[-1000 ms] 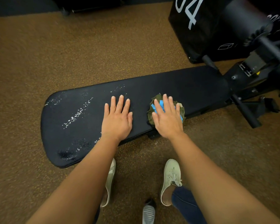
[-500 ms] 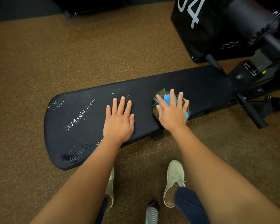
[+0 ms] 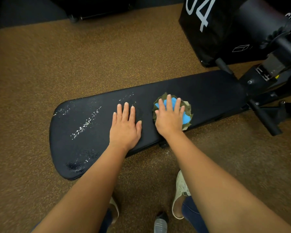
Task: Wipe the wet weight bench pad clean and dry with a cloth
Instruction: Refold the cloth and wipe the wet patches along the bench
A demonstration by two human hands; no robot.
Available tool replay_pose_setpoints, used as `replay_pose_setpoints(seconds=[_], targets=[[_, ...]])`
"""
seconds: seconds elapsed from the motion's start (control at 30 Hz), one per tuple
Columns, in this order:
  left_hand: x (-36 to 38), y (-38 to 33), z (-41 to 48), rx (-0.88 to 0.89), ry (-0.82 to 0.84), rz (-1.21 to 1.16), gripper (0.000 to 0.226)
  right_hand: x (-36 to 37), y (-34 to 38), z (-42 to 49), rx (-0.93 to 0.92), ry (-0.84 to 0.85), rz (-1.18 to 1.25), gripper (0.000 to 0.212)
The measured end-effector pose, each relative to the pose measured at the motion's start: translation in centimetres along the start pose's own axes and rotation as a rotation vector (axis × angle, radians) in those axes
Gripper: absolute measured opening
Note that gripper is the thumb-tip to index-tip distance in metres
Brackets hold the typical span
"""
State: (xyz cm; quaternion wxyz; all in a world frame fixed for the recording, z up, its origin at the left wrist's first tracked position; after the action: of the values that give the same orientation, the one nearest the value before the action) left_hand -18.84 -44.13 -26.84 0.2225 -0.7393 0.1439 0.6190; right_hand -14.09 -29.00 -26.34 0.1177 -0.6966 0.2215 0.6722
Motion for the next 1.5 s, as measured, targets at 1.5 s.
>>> replay_pose_setpoints(seconds=[1.5], targets=[[-0.5, 4.4, 0.5, -0.183, -0.074, -0.014, 0.057, 0.4, 3.6, 3.3, -0.243, 0.060, -0.039, 0.057]])
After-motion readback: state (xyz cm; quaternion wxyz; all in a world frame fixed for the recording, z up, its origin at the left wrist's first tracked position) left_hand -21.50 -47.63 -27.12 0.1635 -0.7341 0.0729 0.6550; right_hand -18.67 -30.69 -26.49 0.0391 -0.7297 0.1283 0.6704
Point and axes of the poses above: each hand's wrist, its own z-axis towards the middle knuckle, its own x-axis out of the palm, y = z × x, the point moved 8 cm from there along z, towards the middle knuckle, and after that the axes turned 5 degrees about -x, right-handed, at the moved point
